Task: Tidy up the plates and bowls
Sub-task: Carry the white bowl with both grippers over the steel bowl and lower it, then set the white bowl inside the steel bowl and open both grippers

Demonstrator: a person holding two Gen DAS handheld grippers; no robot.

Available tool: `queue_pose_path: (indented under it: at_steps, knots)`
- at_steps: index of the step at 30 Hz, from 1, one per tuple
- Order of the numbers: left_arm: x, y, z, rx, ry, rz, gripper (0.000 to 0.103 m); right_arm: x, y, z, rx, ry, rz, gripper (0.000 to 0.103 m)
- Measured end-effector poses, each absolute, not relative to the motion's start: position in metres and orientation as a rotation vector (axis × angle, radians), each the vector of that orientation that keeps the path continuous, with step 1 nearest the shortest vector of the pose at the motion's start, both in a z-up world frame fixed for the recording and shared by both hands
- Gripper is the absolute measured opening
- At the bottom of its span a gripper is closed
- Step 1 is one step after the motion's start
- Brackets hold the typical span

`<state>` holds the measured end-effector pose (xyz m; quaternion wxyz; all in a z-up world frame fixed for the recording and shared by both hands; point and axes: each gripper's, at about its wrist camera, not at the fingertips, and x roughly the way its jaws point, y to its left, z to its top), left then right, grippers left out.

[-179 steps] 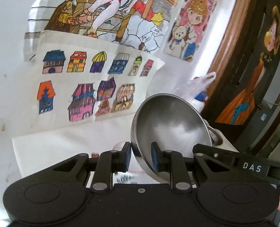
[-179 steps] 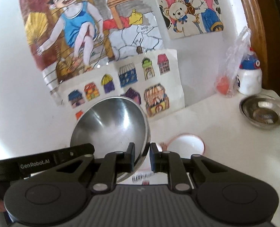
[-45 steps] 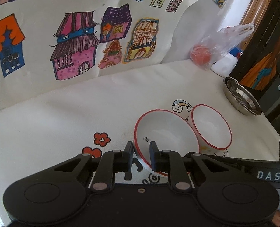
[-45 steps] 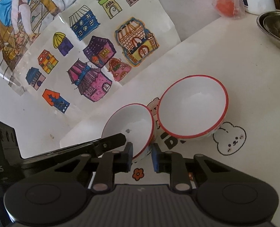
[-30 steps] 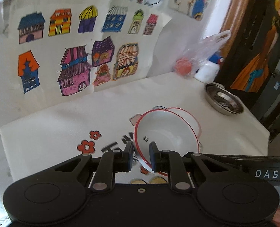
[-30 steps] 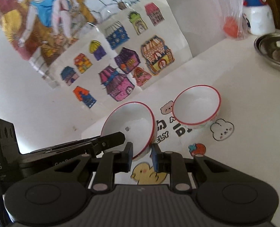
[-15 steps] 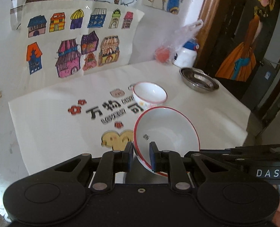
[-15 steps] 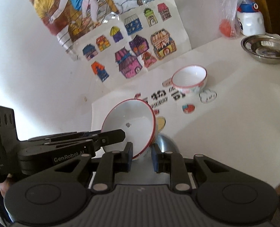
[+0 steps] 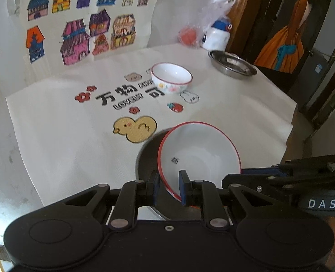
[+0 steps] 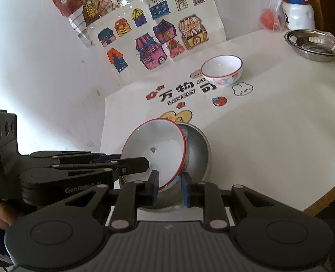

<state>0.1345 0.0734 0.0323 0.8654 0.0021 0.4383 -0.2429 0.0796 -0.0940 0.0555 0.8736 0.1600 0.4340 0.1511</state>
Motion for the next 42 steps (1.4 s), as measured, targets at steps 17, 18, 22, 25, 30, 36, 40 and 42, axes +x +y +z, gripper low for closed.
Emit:
queue_pose_path:
  at_steps: [17,18,22,25,30,36,40,42]
  knots:
    - [0.142,0.069,0.029,0.036,1.021,-0.508,0.019,0.092,-0.076,0.063,0.161,1.001,0.324,0.024]
    - [0.143,0.069,0.028,0.032,1.033,-0.508,0.019,0.094,-0.075,0.063,0.152,1.015,0.324,0.024]
    - [0.146,0.068,0.028,0.032,1.065,-0.509,0.019,0.1,-0.071,0.062,0.119,1.066,0.327,0.024]
    - [0.146,0.067,0.028,0.045,1.073,-0.506,0.019,0.104,-0.067,0.063,0.092,1.093,0.329,0.024]
    - [0.149,0.065,0.029,0.054,1.096,-0.506,0.019,0.109,-0.067,0.065,0.074,1.123,0.334,0.024]
    - [0.151,0.063,0.029,0.071,1.105,-0.503,0.019,0.11,-0.066,0.065,0.06,1.132,0.339,0.024]
    - [0.152,0.062,0.03,0.077,1.114,-0.501,0.019,0.111,-0.065,0.065,0.046,1.141,0.342,0.024]
    - [0.152,0.061,0.03,0.08,1.118,-0.5,0.019,0.112,-0.065,0.066,0.043,1.146,0.344,0.024]
